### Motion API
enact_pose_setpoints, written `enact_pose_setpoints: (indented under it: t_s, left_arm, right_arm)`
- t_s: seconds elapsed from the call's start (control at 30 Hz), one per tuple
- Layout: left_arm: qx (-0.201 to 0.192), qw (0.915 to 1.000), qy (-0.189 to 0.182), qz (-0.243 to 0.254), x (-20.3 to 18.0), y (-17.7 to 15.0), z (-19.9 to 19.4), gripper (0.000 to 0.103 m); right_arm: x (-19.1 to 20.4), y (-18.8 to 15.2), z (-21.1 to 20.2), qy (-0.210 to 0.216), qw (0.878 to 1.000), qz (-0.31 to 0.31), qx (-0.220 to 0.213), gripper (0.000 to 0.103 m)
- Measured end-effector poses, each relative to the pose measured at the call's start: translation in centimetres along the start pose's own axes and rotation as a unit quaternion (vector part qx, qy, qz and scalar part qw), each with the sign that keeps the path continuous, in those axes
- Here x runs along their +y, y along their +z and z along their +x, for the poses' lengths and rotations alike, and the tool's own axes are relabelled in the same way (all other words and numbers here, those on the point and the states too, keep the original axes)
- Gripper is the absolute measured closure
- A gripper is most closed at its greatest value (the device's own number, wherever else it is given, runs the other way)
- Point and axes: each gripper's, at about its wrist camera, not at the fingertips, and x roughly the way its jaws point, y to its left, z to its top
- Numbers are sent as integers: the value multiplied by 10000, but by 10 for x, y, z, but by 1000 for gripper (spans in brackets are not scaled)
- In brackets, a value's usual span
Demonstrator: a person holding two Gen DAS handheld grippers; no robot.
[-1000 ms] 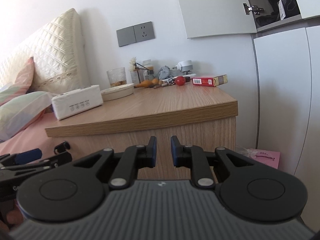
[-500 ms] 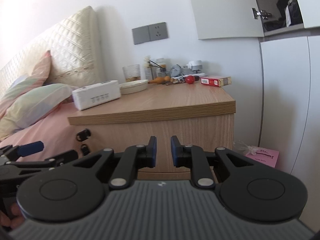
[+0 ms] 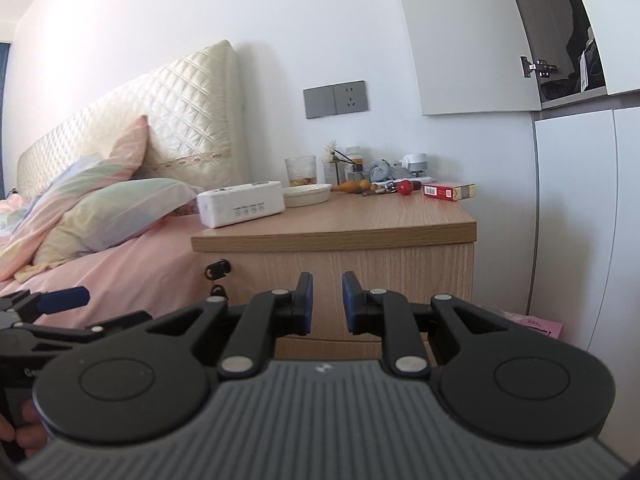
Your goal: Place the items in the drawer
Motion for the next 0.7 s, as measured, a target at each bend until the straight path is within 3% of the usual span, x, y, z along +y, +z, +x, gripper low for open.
enact_pose_setpoints:
  t_s: [0.27,0.7]
  left_arm:
    - [-150,9995,259,-123,7,-4,-21,1]
    - [-97,9996,233,-83,10,-6,-24,0]
  right_arm:
    - [3,-15,-15,76,9998,192,40,83]
    - [7,-20,-16,79,9999,85,-57,81]
